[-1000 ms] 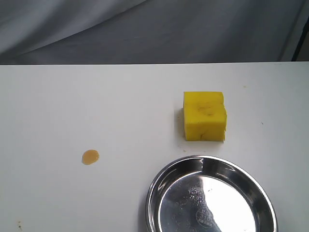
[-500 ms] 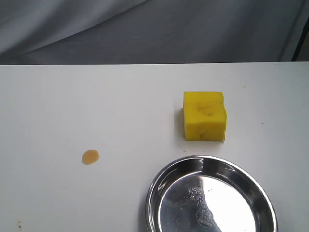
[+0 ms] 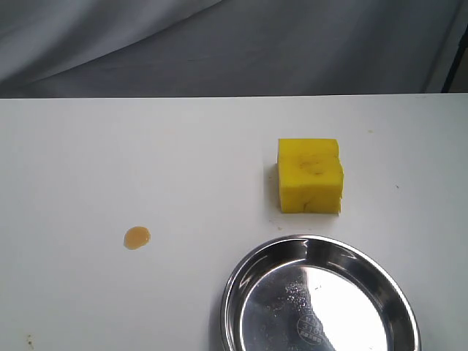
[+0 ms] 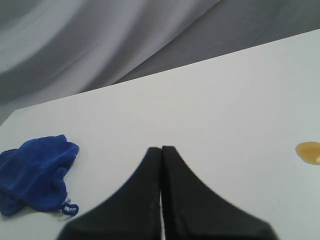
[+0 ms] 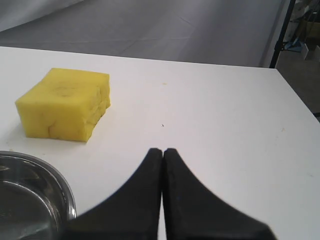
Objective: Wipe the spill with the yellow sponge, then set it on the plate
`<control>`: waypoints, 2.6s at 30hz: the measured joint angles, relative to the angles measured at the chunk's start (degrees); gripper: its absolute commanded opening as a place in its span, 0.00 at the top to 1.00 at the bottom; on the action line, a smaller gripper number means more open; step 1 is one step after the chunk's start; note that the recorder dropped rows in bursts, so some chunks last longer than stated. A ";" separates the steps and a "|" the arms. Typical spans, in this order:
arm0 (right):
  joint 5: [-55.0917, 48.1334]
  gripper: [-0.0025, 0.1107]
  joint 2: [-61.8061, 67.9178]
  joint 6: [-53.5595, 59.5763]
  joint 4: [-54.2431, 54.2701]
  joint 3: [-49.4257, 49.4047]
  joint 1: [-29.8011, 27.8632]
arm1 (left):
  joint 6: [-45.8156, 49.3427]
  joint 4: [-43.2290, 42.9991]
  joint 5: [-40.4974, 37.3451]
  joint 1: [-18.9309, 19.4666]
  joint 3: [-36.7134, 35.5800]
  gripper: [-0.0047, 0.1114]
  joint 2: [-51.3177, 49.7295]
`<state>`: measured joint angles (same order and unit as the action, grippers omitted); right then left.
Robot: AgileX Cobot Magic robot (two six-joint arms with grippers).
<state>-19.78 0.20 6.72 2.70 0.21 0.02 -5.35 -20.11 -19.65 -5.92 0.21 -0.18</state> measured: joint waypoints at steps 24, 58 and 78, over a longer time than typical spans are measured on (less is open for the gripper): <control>0.00 0.98 0.00 0.00 0.00 0.00 0.00 | 0.00 0.00 0.00 0.00 0.00 0.96 0.00; 0.00 0.98 0.00 0.00 0.00 0.00 0.00 | 0.00 0.00 0.00 0.00 0.00 0.96 0.00; 0.26 0.98 0.00 0.90 -1.62 0.00 0.00 | 0.00 0.00 0.00 0.00 0.00 0.96 0.00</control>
<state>-19.52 0.20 7.62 1.08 0.21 0.02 -5.35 -20.11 -19.65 -5.92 0.21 -0.18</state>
